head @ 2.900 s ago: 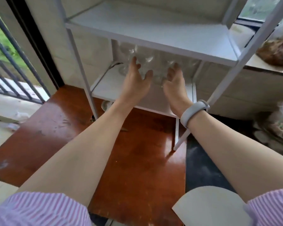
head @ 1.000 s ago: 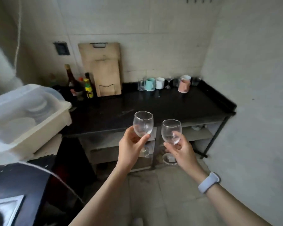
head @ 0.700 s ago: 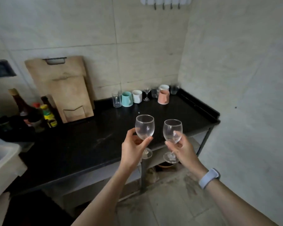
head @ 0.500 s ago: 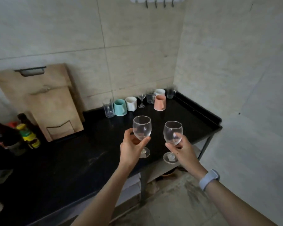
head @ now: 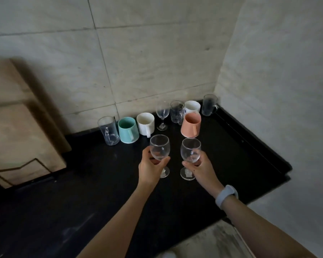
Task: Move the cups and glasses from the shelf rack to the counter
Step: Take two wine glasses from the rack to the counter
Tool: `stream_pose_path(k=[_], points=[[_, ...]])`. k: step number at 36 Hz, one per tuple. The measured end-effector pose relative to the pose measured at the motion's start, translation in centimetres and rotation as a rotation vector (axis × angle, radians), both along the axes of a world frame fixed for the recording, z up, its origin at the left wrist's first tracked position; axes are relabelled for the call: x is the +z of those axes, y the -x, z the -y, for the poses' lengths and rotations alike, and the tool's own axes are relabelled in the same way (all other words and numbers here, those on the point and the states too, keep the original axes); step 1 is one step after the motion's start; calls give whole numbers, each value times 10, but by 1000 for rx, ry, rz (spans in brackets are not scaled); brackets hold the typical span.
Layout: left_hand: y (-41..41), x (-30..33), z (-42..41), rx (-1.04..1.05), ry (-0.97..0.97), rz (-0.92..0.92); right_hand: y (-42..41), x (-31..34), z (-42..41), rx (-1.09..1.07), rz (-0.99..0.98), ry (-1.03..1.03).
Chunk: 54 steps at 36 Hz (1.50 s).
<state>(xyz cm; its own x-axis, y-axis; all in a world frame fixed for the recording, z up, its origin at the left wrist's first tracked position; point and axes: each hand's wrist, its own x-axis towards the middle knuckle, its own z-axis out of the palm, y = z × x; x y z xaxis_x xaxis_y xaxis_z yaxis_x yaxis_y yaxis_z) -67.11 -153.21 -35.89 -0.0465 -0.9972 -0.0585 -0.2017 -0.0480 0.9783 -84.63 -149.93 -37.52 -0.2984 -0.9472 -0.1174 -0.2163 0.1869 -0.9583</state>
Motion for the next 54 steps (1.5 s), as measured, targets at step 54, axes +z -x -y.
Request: stream_pose_path(k=[54], points=[[31, -93, 122, 99, -110, 592, 8, -81, 174, 572, -358, -430]])
